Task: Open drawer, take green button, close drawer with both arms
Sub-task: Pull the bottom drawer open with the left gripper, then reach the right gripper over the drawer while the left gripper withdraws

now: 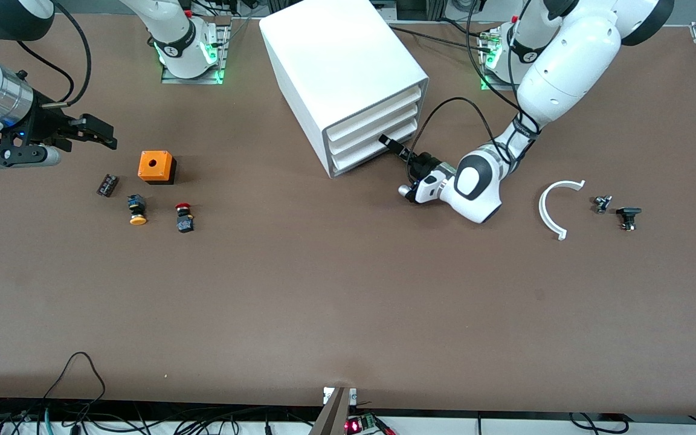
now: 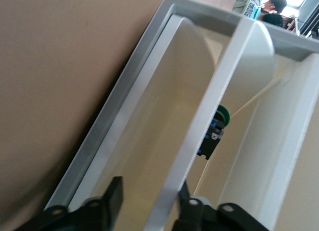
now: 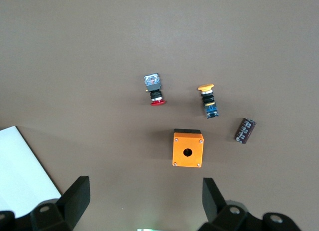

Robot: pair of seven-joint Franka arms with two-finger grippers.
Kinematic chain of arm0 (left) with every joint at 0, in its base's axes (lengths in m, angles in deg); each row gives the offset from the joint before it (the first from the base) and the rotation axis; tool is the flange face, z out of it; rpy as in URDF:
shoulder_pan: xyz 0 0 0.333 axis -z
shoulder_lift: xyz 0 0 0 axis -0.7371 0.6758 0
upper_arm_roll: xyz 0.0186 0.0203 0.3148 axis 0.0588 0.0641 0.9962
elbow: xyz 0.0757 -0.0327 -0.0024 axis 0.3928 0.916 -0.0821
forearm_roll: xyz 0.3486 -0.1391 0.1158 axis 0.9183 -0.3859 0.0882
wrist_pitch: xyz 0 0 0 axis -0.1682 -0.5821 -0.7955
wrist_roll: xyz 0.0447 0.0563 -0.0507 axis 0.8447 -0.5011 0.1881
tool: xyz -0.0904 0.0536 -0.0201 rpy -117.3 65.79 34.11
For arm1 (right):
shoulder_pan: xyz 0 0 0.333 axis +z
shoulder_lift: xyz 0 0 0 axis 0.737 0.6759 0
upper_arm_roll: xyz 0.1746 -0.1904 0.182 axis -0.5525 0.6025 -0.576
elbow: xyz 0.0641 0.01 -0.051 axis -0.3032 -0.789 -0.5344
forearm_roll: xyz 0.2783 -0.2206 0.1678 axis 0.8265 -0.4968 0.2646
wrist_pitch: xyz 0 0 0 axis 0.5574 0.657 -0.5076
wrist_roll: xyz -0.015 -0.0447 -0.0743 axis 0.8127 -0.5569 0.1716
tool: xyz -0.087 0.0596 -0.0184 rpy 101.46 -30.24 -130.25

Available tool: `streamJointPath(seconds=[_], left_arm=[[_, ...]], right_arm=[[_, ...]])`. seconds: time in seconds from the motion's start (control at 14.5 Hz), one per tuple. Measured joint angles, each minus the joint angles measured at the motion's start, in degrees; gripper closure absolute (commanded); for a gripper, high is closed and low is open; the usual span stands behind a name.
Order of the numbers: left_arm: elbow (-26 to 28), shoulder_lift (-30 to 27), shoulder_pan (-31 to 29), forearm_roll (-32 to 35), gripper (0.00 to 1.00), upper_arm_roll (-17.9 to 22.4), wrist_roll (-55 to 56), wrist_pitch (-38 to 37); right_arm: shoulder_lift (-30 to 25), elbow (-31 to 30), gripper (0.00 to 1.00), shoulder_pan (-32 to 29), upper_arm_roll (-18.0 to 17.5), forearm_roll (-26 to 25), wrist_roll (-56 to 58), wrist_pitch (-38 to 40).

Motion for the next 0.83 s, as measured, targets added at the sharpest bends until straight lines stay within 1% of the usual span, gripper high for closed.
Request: streamJointPath(seconds=[0.21,0.41,0.48,0.55,0.62,0.83], left_arm=[[-1.1,-1.9,-1.3,0.0,1.0,1.9,-3.1,-0.1],[-2.8,-2.9,-2.8,-0.2,1.0,5.3,-5.1,-0.1],[-4.9,-3.2,-3.8,-0.5,0.9,8.4,-5.4,-0.2],[-5.7,-3.2,-4.4,-0.5,0.06,9.5,-5.4,-0.2],[-6.5,-3.2,-4.8,-0.5,0.0,10.5,-5.6,-0.2],[-7.3,-3.6,-5.6,-0.5,0.0,11.4,-5.8,0.3]], right_arm=[[1.1,1.2,0.0,1.9,-0.1,0.0,0.0,-0.4],[4.4,4.4,0.0,4.6,-0.2,0.1,0.0,-0.8],[6.8,6.3,0.0,6.5,-0.2,0.1,-0.1,-1.9],[7.9,7.0,0.0,7.4,-0.2,0.1,0.0,-2.7],[9.1,7.7,0.0,8.7,-0.2,0.1,0.1,-4.0],[12.4,9.2,0.0,12.2,-0.3,0.1,0.0,-6.6]])
